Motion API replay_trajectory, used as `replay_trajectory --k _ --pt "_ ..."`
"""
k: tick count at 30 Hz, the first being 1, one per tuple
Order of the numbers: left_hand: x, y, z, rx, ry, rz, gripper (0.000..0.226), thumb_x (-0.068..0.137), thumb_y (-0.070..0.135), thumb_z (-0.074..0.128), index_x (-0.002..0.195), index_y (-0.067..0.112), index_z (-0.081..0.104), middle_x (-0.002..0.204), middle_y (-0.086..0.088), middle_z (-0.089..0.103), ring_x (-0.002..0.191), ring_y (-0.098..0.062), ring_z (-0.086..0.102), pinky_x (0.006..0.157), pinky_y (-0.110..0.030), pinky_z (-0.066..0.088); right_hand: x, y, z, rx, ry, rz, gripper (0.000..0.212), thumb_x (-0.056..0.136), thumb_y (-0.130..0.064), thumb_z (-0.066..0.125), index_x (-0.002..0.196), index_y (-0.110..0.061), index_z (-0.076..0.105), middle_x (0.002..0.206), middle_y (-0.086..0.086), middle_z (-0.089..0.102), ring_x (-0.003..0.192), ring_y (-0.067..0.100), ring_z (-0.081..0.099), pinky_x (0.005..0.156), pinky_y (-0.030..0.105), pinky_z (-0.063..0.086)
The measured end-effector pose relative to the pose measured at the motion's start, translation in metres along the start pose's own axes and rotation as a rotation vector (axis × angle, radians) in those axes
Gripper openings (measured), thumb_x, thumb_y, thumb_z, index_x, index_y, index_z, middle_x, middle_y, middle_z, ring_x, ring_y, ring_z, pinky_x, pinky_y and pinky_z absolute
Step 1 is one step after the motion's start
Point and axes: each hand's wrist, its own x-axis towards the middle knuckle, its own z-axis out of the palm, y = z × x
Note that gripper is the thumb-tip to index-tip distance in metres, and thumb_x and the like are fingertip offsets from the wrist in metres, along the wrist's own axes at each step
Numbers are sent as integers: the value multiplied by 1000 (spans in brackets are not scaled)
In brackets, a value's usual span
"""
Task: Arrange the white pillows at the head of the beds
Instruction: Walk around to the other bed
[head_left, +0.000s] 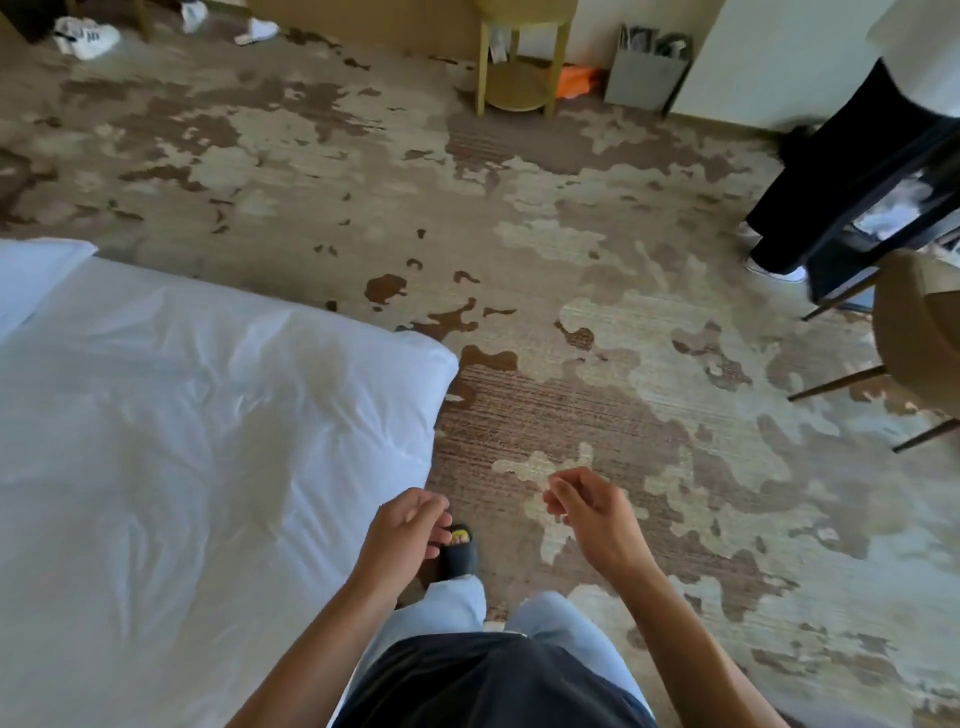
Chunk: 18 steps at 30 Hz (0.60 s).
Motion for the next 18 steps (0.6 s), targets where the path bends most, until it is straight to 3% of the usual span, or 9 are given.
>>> replay_trajectory --k 6,9,12,16,18 --pt "117 143 57 33 -117 119 19 103 30 58 100 18 72 92 -2 78 88 -22 76 81 -38 63 111 -31 -77 -29 52 58 20 103 -31 61 87 -33 73 84 -7 78 78 15 74 80 48 62" --pt "180 210 83 9 -113 164 19 103 30 59 102 17 72 92 -2 79 88 -22 77 78 -36 63 186 -52 -110 -41 66 51 14 97 -41 61 88 -39 72 82 -9 78 78 12 74 78 44 62" --pt "238 272 101 -40 -49 164 19 102 30 60 103 16 72 93 -4 79 88 -24 77 78 -36 61 275 -83 -136 -54 31 22 18 88 -49 56 90 -40 72 83 -10 78 79 9 74 74 37 60" --pt "289 337 99 -101 84 141 19 102 33 60 103 19 72 92 1 79 87 -19 78 75 -30 62 385 -146 -149 -41 -98 17 22 102 -27 60 86 -29 74 82 -7 79 79 15 76 74 35 60" --pt "309 360 87 -140 171 106 17 102 34 60 102 22 72 92 3 79 87 -16 78 78 -33 64 431 -194 -142 -76 -193 -24 21 104 -27 58 90 -28 74 83 -7 80 78 8 76 75 31 59"
